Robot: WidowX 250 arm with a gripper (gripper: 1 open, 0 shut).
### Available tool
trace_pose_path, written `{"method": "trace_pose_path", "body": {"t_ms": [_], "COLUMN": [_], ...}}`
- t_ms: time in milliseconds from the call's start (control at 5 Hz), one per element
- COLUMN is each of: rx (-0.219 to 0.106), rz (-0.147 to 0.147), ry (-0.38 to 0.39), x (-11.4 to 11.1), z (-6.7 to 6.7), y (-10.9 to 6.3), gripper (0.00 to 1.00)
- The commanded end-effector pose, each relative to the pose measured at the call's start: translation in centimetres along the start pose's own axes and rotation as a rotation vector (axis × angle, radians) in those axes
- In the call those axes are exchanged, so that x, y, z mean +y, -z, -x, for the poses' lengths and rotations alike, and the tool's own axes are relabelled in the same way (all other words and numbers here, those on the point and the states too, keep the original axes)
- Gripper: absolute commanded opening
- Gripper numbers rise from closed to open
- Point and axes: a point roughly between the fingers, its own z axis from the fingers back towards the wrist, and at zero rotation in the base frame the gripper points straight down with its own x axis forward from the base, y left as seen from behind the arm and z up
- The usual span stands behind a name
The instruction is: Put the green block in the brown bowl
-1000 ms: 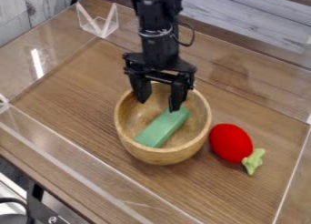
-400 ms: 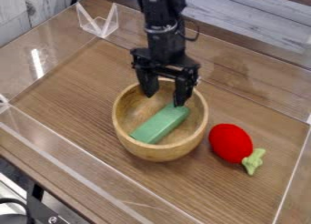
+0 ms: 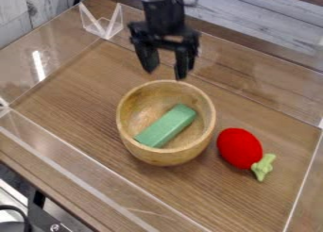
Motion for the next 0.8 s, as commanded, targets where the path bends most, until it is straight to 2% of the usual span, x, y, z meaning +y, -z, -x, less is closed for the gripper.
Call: {"method": "trace_pose_path", "body": {"t_ms": [0, 200, 400, 600], "rx": [-0.103, -0.120, -0.130, -0.141], "rz": [-0.002, -0.014, -0.011, -0.023], "ry": [0.055, 0.102, 0.074, 0.081], "x": [2.1, 5.1, 5.5, 5.0], "z": [-0.8, -0.4, 0.3, 0.5], "y": [-4.7, -6.6, -5.9, -4.7], "gripper": [1.00, 1.00, 1.00, 1.00]}}
